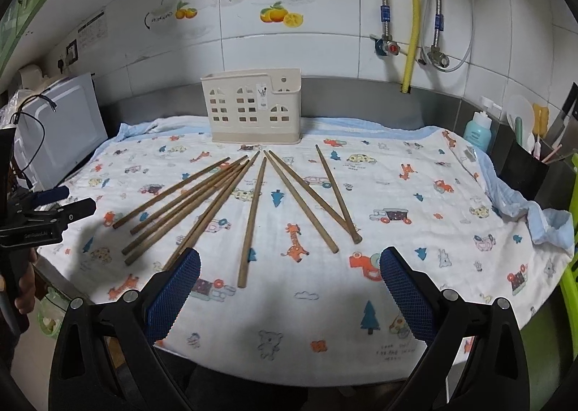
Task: Organize utensils
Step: 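Move the left tool down to a chopstick and close its fingers on it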
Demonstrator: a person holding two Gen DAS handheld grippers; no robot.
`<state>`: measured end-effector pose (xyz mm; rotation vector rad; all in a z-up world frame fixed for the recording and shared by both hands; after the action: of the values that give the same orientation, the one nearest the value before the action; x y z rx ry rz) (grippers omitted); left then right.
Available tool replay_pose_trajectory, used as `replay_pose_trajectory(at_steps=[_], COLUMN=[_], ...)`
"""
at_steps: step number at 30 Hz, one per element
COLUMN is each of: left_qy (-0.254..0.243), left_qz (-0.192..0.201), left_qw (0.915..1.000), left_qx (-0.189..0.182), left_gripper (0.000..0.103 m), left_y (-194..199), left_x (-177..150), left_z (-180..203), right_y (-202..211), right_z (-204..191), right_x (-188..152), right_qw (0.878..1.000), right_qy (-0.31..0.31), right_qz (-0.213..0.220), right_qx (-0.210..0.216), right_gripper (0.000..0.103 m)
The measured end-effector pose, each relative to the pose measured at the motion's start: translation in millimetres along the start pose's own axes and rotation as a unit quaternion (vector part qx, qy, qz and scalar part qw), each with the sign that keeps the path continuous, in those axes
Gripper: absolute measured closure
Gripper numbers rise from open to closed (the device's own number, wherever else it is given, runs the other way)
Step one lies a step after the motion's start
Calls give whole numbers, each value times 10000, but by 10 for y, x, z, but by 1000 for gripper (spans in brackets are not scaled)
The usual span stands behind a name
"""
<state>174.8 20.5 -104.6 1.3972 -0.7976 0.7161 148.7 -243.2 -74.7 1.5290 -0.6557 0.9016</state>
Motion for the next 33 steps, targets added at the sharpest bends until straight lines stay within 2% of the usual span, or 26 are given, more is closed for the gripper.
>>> replay_pose_trajectory(at_steps=[1,8,10,16,21,23,26,29,31,33], left_qy=[-28,-58,-59,-11,76,87,103,112,110,120], left_qz=[-49,-272,-340,-467,-593,-616,-653,-684,-718,-763], left_qw=[10000,9996,9993,9988,9980,9979,9976,9974,9971,9967], left_qx=[-32,-89,-115,-152,-187,-186,-194,-204,-230,-254], left_gripper=[18,28,34,40,45,46,49,51,56,57], left_y=[-40,-301,-374,-523,-641,-680,-728,-774,-812,-847], left_x=[0,-22,-34,-55,-79,-84,-89,-86,-88,-92], left_z=[6,-27,-39,-86,-128,-142,-159,-162,-155,-150], right_y=[-26,-214,-275,-424,-571,-643,-746,-826,-885,-959], right_z=[15,154,199,320,414,443,478,516,545,577], right_x=[3,36,41,51,73,78,92,102,116,120], right_qw=[10000,9999,9997,9995,9992,9990,9988,9985,9984,9980], right_qy=[19,-53,-111,-151,-139,-145,-105,-121,-152,-177], right_qz=[-21,-126,-170,-264,-360,-411,-475,-518,-535,-592], right_qx=[5,81,114,100,88,89,100,90,112,109], right_gripper=[7,7,7,8,17,17,28,30,34,38])
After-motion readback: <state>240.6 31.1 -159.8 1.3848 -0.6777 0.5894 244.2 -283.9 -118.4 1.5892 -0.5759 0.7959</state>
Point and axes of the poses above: each gripper's, at about its wrist camera, not at the fingertips, and y roughly against the way its jaws point, z to its right, x to its top, the point moved 3 cm from there along -y, roughly the way its jaws point, and after that the axes turned 7 degrees about z, right-handed, at the moved point
